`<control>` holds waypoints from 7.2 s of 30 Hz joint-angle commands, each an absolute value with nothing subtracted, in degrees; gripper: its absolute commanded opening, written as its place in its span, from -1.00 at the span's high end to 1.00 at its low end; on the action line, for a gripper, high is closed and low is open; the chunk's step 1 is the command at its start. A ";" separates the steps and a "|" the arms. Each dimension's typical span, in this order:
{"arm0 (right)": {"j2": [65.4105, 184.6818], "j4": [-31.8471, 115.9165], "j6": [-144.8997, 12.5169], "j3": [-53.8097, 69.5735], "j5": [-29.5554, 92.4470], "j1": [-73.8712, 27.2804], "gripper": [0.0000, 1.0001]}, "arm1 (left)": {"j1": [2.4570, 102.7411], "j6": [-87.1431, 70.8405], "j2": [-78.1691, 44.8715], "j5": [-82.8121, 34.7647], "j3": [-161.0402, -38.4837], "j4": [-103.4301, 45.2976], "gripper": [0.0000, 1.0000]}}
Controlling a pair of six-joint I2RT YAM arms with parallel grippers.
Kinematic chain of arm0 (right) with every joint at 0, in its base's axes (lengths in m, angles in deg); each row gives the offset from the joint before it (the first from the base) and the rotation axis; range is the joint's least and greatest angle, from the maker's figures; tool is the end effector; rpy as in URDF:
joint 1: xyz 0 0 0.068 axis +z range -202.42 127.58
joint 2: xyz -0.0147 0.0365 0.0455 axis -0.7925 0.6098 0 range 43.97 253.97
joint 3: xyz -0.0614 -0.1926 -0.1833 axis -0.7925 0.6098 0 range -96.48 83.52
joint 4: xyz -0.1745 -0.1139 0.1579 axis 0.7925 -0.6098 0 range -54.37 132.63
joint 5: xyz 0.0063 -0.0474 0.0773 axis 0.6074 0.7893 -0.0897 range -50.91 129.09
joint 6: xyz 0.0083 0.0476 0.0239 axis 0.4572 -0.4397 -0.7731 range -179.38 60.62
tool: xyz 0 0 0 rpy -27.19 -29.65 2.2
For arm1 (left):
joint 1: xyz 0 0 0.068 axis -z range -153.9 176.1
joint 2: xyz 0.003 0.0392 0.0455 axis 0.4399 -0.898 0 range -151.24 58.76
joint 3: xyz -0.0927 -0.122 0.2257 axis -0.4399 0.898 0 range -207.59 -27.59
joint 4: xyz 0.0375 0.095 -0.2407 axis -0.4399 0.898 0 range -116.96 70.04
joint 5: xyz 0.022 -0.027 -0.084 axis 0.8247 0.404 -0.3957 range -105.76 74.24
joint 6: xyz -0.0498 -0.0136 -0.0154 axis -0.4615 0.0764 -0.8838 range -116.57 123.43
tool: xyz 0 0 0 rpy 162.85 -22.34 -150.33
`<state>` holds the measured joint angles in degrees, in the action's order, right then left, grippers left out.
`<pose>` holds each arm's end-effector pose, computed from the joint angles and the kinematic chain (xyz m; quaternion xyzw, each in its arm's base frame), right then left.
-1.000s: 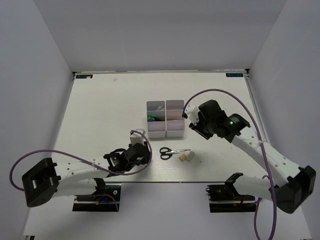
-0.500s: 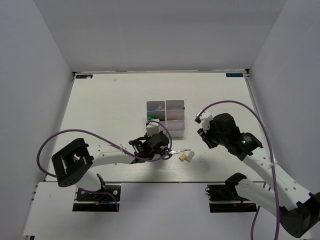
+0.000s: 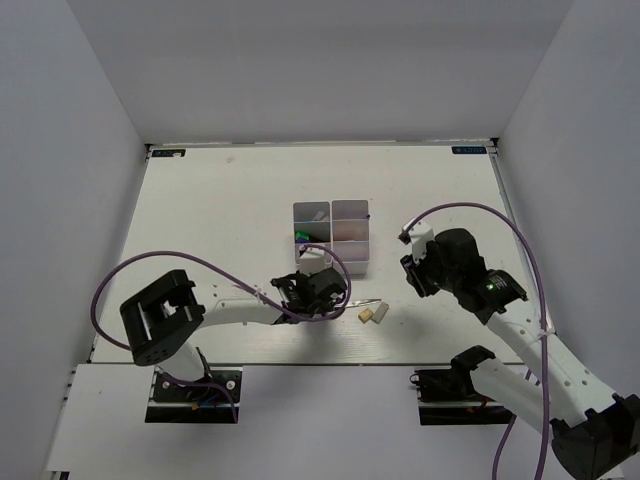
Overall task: Sort the stationery into containers
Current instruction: Pick up the scissors from the center of the board, then place the scissors in the storage box, then pick up the stationery from the center of the board, then place the stationery in the storage box.
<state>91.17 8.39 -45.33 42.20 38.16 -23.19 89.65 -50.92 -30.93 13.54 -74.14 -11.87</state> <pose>0.1517 0.0856 0.2713 -0.3375 0.8416 0.0630 0.4170 0.1464 -0.2551 0.1644 0.0056 0.9331 -0.1014 0.3450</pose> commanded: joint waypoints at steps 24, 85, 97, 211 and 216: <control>86.94 11.43 -47.34 44.23 31.53 -28.34 0.17 | 91.84 -52.12 -37.84 13.24 -79.19 -1.57 0.60; 85.71 11.25 -47.77 45.02 28.80 -31.59 0.12 | 78.31 -10.11 -18.76 27.92 -92.11 16.10 1.00; 85.19 11.25 -47.51 45.11 28.63 -31.77 0.12 | 78.31 -8.26 -23.94 27.65 -96.06 16.80 1.00; 129.58 11.43 -18.85 14.26 24.41 -16.48 -0.18 | 106.17 -17.14 -26.75 2.78 -71.27 -31.00 -0.04; 124.58 15.46 -27.81 15.75 37.98 -16.74 1.00 | 106.78 -17.84 -30.62 3.40 -74.17 -32.59 0.07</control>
<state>129.46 11.39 -20.92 16.45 28.91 -16.43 106.00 -17.48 -29.88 2.54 -71.19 -30.47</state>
